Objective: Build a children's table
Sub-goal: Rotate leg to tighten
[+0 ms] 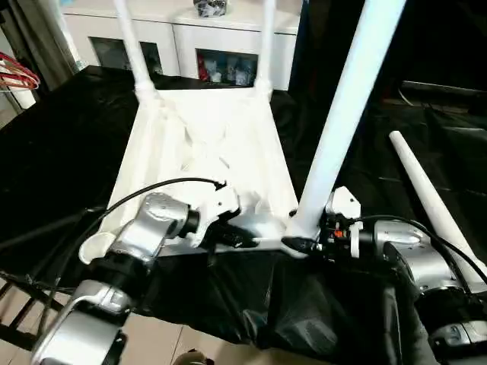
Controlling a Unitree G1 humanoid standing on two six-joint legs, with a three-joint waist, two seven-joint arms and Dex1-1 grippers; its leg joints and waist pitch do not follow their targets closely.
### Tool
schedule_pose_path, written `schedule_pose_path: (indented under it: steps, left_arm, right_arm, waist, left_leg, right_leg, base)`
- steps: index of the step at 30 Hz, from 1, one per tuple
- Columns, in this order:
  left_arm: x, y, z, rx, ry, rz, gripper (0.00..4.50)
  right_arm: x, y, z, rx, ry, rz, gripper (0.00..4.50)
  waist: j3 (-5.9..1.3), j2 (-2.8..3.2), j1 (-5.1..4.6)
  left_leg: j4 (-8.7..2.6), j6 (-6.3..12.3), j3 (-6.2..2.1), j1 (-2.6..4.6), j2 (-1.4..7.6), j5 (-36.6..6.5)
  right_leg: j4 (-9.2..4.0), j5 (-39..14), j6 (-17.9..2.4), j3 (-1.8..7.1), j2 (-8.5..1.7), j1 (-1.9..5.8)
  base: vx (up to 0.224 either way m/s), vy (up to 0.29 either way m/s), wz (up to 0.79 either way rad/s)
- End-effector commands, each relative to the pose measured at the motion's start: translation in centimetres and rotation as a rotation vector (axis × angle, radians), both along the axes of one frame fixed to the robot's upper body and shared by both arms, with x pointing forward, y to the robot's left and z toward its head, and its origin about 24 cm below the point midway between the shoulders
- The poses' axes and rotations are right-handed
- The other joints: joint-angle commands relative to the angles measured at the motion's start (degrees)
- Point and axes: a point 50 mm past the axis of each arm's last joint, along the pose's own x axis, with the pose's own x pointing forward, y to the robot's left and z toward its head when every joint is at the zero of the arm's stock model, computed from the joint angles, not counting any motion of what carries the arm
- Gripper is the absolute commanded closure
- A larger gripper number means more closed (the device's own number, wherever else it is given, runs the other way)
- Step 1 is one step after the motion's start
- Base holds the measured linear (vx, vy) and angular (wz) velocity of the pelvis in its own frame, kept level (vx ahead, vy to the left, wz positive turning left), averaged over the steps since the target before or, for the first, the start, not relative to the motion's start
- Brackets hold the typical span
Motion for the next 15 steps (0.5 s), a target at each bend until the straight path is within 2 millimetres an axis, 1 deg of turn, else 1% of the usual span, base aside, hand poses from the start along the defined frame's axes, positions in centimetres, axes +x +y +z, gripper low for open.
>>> schedule_pose_path:
  steps: [1, 3, 4, 7, 8, 9, 10, 11, 12, 13, 14, 15]
  left_arm:
    - [0.0, -1.7, 1.7, -0.09, -0.053, -0.064, 4.5]
    - [0.0, -1.7, 1.6, -0.093, -0.052, -0.065, 4.5]
    - [0.0, -1.7, 1.6, -0.093, -0.052, -0.066, 4.5]
    - [0.1, -2.1, 1.5, -0.101, -0.062, -0.031, 4.5]
    - [0.3, -2.4, 1.5, -0.111, -0.071, 0.003, 4.5]
    - [0.4, -2.5, 1.5, -0.112, -0.073, 0.011, 4.5]
    - [0.5, -2.7, 1.5, -0.115, -0.082, 0.034, 4.5]
    - [0.8, -3.2, 1.5, -0.119, -0.106, 0.08, 4.5]
    - [1.1, -3.7, 1.5, -0.119, -0.128, 0.128, 4.5]
    - [1.3, -4.2, 1.5, -0.119, -0.141, 0.162, 4.5]
    - [1.5, -4.6, 1.5, -0.121, -0.15, 0.183, 4.5]
    - [1.6, -4.9, 1.5, -0.121, -0.159, 0.214, 4.5]
  right_arm:
    - [-1.1, 1.9, -1.1, 0.001, 0.07, 0.123, 1.6]
    - [-1.3, 1.9, -1.1, 0.003, 0.075, 0.126, 1.67]
    - [-1.3, 1.9, -1.1, 0.005, 0.078, 0.128, 1.7]
    - [-1.2, 2.2, -1.4, 0.021, 0.081, 0.081, 1.73]
    - [-0.8, 2.5, -1.6, 0.029, 0.076, 0.026, 1.73]
    - [-0.7, 2.5, -1.6, 0.029, 0.074, 0.009, 1.73]
    - [-0.3, 2.7, -1.8, 0.026, 0.07, -0.043, 1.73]
    - [0.4, 3.0, -2.1, 0.025, 0.057, -0.141, 1.73]
    - [1.1, 3.3, -2.4, 0.018, 0.057, -0.238, 1.74]
    - [1.6, 3.6, -2.7, 0.007, 0.059, -0.312, 1.74]
    - [1.9, 3.9, -2.9, -0.002, 0.058, -0.358, 1.74]
    - [2.1, 4.2, -3.1, -0.008, 0.06, -0.399, 1.74]
  waist:
    - [-3.64, -0.48, -0.19]
    - [-3.6, -0.57, -0.2]
    - [-3.61, -0.51, -0.18]
    - [-3.67, -0.62, -0.17]
    - [-3.59, -0.6, -0.27]
    - [-3.58, -0.62, -0.28]
    - [-3.5, -0.6, -0.41]
    - [-3.4, -0.76, -0.52]
    - [-3.34, -0.78, -0.76]
    - [-3.2, -0.88, -1.65]
    - [-3.18, -0.91, -1.95]
    - [-3.14, -0.81, -2.42]
  left_leg:
    - [-3.75, 5.31, -1.28, 0.81, 4.31, -8.4]
    - [-3.78, 5.05, -1.29, 0.77, 4.24, -8.6]
    - [-3.77, 4.9, -1.3, 0.79, 4.25, -8.7]
    - [-3.72, 4.82, -1.29, 0.75, 4.2, -8.3]
    - [-3.78, 4.68, -1.31, 0.74, 4.2, -8.4]
    - [-3.8, 4.55, -1.33, 0.76, 4.18, -8.7]
    - [-3.85, 4.14, -1.31, 0.88, 4.15, -9.4]
    - [-3.94, 3.88, -1.35, 0.87, 4.1, -9.9]
    - [-4.05, 3.41, -1.44, 0.79, 4.08, -10.1]
    - [-4.29, 1.72, -1.66, 0.83, 3.89, -11.9]
    - [-4.34, 1.33, -1.75, 0.9, 3.9, -12.3]
    - [-4.32, 1.12, -1.74, 0.9, 3.8, -12.8]
  right_leg:
    - [-4.04, -12.1, -11.5, 3.69, -6.27, 2.44]
    - [-4.12, -12.6, -11.4, 3.67, -6.3, 2.53]
    - [-4.14, -12.9, -11.4, 3.68, -6.33, 2.51]
    - [-4.09, -12.6, -11.2, 3.7, -6.33, 2.56]
    - [-4.1, -12.7, -11.3, 3.7, -6.33, 2.47]
    - [-4.18, -13.2, -11.2, 3.68, -6.39, 2.51]
    - [-4.34, -14.4, -11.1, 3.7, -6.4, 2.38]
    - [-4.5, -15.6, -10.9, 3.68, -6.44, 2.41]
    - [-4.52, -16.6, -10.7, 3.7, -6.49, 2.39]
    - [-4.97, -20.2, -9.9, 3.48, -6.57, 2.49]
    - [-5.02, -21.1, -9.6, 3.48, -6.58, 2.52]
    - [-5.25, -22.0, -9.2, 3.53, -6.53, 2.45]
  base:
    - [0.0, 0.0, 0.0]
    - [0.0, 0.0, 0.0]
    - [0.0, 0.0, 0.0]
    - [0.0, 0.0, 0.0]
    - [0.0, 0.0, 0.0]
    - [0.0, 0.0, 0.0]
    - [0.0, 0.0, 0.0]
    - [0.0, 0.0, 0.0]
    - [0.0, 0.0, 0.0]
    - [0.0, 0.0, 0.0]
    - [0.0, 0.0, 0.0]
    - [0.0, 0.0, 0.0]
